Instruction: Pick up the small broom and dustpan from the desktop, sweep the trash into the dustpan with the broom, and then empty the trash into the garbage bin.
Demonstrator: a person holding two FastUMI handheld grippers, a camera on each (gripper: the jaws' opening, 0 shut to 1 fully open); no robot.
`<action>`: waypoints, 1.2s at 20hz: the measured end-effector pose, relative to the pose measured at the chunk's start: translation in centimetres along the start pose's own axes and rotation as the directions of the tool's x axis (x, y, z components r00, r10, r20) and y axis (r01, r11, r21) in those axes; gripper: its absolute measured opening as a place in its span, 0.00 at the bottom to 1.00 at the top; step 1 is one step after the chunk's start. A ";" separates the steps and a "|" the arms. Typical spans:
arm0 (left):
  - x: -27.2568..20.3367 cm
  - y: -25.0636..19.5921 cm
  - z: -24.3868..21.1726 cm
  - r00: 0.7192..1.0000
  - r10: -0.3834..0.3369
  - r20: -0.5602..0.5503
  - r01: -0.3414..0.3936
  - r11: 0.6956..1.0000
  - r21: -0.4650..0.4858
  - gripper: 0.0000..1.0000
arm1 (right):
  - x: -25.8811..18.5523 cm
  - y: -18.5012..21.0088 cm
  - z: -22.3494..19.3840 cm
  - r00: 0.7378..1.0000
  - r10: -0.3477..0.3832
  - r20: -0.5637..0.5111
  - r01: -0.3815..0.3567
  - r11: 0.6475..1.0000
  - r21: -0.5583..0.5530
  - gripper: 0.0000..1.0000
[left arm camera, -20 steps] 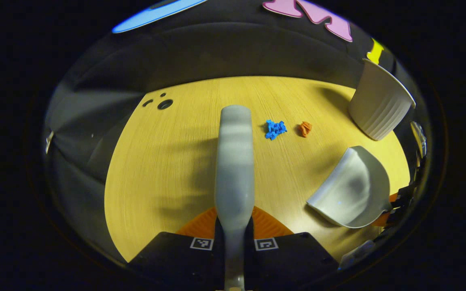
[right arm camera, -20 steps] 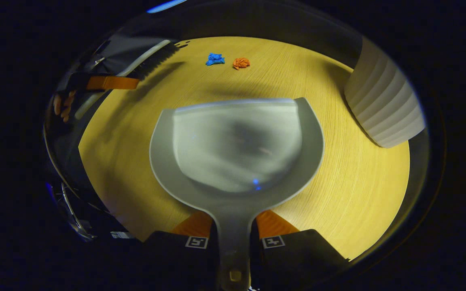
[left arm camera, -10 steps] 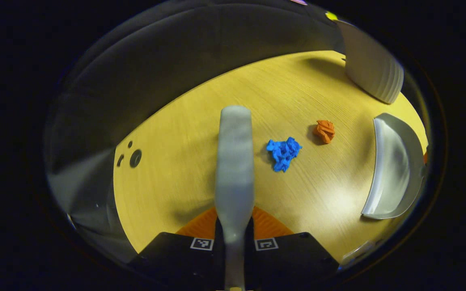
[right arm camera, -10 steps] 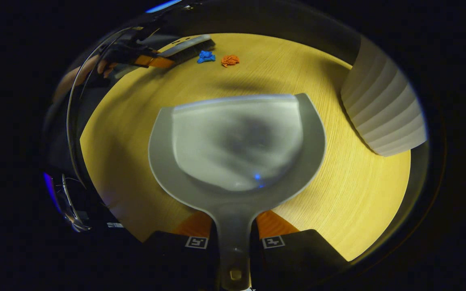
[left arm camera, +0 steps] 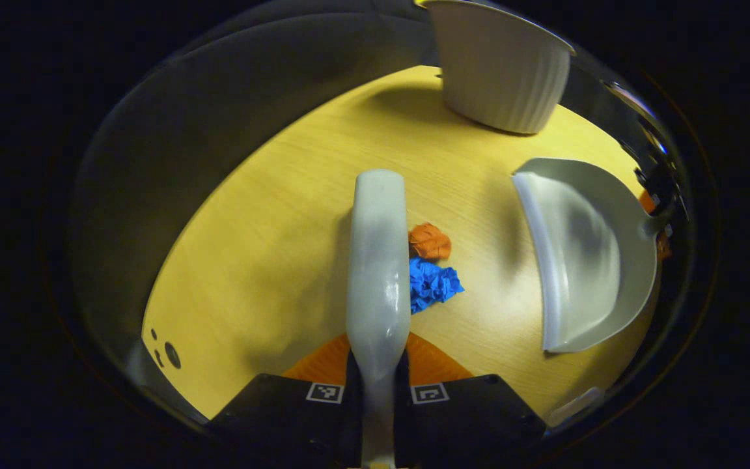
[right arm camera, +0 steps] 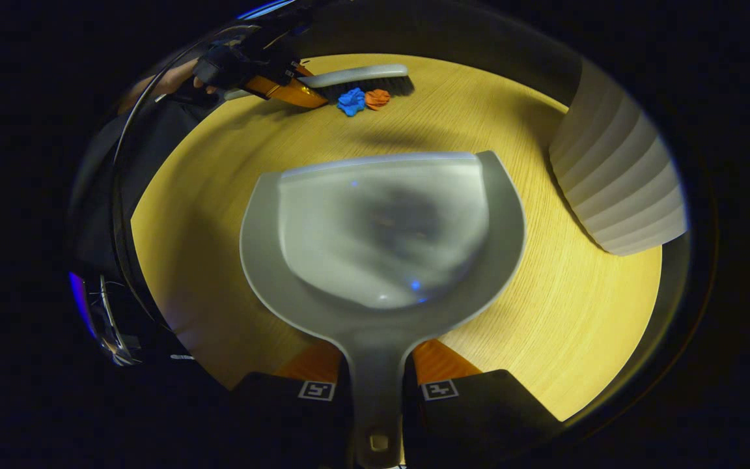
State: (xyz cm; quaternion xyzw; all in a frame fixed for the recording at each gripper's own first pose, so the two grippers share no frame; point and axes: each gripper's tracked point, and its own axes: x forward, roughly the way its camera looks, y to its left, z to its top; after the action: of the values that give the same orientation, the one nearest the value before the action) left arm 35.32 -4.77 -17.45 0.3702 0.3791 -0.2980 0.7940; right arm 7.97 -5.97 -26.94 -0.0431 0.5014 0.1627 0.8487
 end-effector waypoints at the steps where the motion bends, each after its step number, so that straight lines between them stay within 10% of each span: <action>1: 0.0 -1.3 0.2 0.999 -0.040 -0.007 0.040 0.999 0.016 0.23 | 0.0 -0.1 0.1 1.000 0.000 0.001 0.000 1.000 -0.003 0.33; 11: -3.1 -14.6 0.1 0.945 -0.322 -0.060 0.320 0.947 -0.035 0.23 | 0.2 0.0 0.0 0.998 -0.022 0.055 0.021 1.000 0.010 0.36; 19: -4.8 -14.9 -0.1 0.984 -0.176 0.001 0.172 0.964 -0.203 0.23 | 0.1 0.4 1.0 0.993 -0.031 0.111 0.024 0.998 0.064 0.33; 24: -6.7 -14.6 -3.3 0.993 -0.075 0.086 0.103 0.916 -0.388 0.23 | -0.3 1.1 0.7 0.991 -0.056 0.122 0.044 0.994 0.103 0.33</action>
State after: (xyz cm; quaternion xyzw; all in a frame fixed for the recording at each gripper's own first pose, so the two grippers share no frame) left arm 19.53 -8.79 -18.68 0.1760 0.4197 -0.2647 0.8502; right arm 8.06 -4.82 -26.22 -0.0027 0.4537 0.1183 0.8833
